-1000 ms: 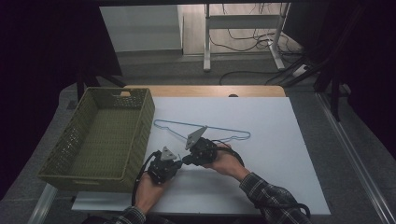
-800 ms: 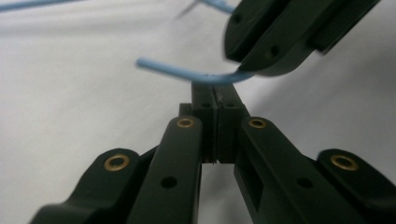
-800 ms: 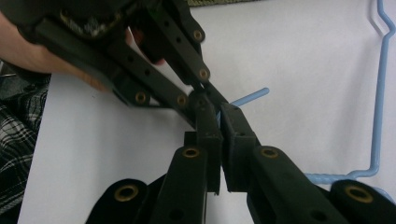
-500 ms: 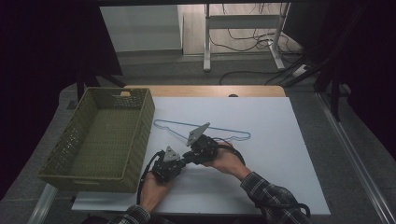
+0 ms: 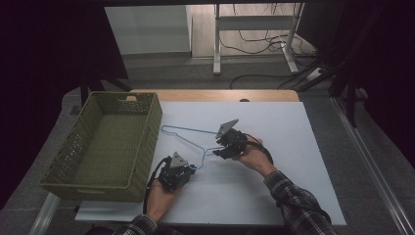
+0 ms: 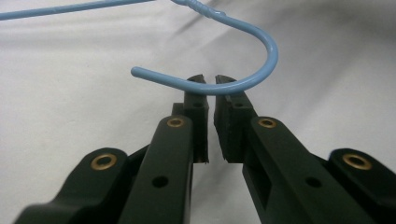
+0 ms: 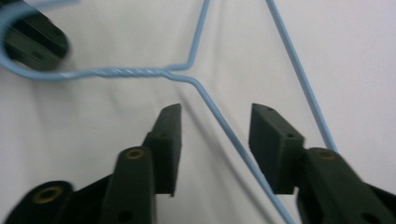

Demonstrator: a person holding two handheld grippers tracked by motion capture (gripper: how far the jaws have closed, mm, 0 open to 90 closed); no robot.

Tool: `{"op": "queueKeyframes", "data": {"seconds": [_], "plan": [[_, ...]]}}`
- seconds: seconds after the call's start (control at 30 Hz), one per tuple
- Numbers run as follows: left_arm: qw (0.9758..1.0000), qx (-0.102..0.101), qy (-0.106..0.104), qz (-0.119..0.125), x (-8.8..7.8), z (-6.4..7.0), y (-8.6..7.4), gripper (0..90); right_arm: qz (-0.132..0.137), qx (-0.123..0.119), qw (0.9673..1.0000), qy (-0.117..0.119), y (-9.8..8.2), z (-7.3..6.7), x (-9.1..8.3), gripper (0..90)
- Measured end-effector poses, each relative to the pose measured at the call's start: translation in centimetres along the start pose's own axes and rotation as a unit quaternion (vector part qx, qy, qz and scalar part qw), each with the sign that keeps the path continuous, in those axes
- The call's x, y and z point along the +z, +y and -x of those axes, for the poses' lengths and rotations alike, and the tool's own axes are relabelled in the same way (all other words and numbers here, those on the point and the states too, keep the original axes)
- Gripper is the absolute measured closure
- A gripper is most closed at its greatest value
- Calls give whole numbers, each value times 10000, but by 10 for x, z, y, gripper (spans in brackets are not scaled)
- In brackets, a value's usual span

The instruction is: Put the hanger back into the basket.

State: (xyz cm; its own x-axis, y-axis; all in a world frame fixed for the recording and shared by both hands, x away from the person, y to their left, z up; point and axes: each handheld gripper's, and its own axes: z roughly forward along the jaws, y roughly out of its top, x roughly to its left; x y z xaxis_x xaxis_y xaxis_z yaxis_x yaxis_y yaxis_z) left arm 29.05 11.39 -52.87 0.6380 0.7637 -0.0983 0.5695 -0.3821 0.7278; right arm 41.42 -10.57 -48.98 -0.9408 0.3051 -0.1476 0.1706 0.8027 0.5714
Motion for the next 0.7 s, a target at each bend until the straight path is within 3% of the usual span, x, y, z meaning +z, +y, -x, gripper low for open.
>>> {"op": "queueKeyframes", "data": {"seconds": [0.17,0.33,0.37,0.4,0.5,0.53,0.57,0.7], "plan": [[10000,-7,-8,41,-1,0,1,827,-179,-305,9994,-63,2,1,22,528],[10000,-8,-16,74,-3,0,2,820,-230,-570,9979,-201,4,0,31,643],[10000,-11,-28,90,-3,0,2,818,-204,-653,9974,-235,4,0,33,721],[10000,-11,-28,90,-3,0,2,813,-204,-653,9974,-235,4,0,33,721],[10000,-2,-6,65,-4,2,2,788,-207,-1096,9932,-334,4,-4,32,802],[10000,-2,-6,65,-4,2,2,778,-207,-1096,9932,-334,4,-4,32,802],[10000,-11,56,50,-5,2,2,759,-78,-1267,9911,-393,6,-6,25,855],[9996,-202,136,163,-12,-5,3,650,233,-834,9959,-277,12,-1,4,859]]}}
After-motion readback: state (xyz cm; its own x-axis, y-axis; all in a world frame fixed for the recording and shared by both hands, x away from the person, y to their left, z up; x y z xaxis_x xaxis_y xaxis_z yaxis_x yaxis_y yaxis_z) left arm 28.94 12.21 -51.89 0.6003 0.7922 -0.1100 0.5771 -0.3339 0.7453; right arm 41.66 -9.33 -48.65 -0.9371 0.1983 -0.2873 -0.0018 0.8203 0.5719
